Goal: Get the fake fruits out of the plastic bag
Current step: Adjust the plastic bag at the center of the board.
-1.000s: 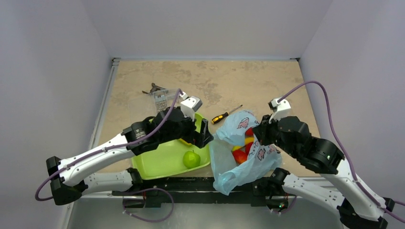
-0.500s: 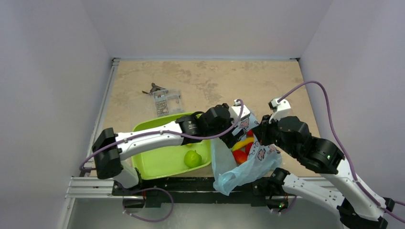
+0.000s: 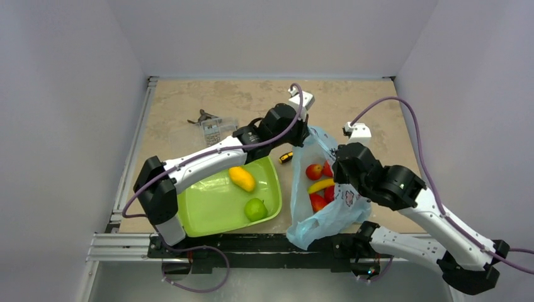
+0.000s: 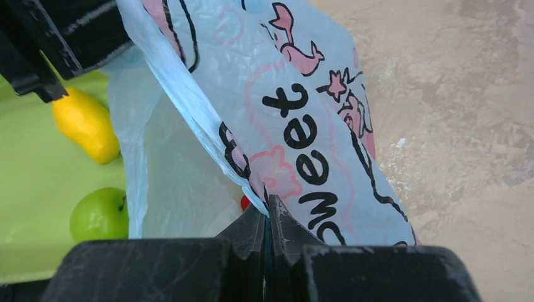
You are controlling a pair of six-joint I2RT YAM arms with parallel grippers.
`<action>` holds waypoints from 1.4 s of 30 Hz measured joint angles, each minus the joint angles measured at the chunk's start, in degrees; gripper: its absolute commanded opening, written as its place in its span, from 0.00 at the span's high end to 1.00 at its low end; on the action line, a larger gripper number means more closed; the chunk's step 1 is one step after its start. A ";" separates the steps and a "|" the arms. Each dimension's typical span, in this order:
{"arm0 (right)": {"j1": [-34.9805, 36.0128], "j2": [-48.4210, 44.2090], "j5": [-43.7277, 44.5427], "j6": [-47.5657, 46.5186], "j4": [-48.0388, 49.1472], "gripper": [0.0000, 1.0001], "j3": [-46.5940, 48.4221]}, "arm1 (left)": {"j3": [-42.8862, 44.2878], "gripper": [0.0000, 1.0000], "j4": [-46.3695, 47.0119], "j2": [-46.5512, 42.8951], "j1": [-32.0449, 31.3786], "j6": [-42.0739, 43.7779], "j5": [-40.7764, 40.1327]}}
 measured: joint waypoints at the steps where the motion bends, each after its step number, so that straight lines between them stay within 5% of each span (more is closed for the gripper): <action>1: 0.00 1.29 1.25 0.48 -0.07 1.00 0.24 | 1.62 1.00 0.31 0.87 0.46 -0.66 0.31; 9: 0.00 3.98 9.79 -0.74 0.26 0.98 5.60 | 8.31 1.00 2.54 3.41 3.67 -4.37 5.99; 11: 0.00 4.04 10.16 -1.97 0.92 0.78 6.45 | 8.39 1.00 2.78 3.41 4.39 -5.14 7.41; 13: 0.00 4.11 9.88 -2.86 0.96 0.30 6.58 | 8.39 1.00 2.75 3.43 5.07 -5.60 7.96; 14: 0.00 4.33 9.68 -3.34 0.59 0.18 6.58 | 8.35 1.00 2.78 3.43 5.53 -5.75 8.13; 19: 0.00 6.82 7.80 -0.35 -4.55 0.01 6.58 | 6.64 1.00 3.13 3.41 7.15 -6.56 8.20; 30: 0.00 1.75 -8.39 14.49 -4.24 0.01 -3.15 | 5.03 1.00 2.43 3.37 7.34 -6.67 9.07; 39: 1.75 0.66 -11.34 21.46 -4.00 0.79 -18.78 | 6.73 1.00 1.16 4.61 11.26 -10.64 16.57; 42: 1.73 -1.77 -10.58 23.06 -3.63 0.89 -19.26 | 7.54 1.00 -0.20 5.88 13.31 -11.82 21.00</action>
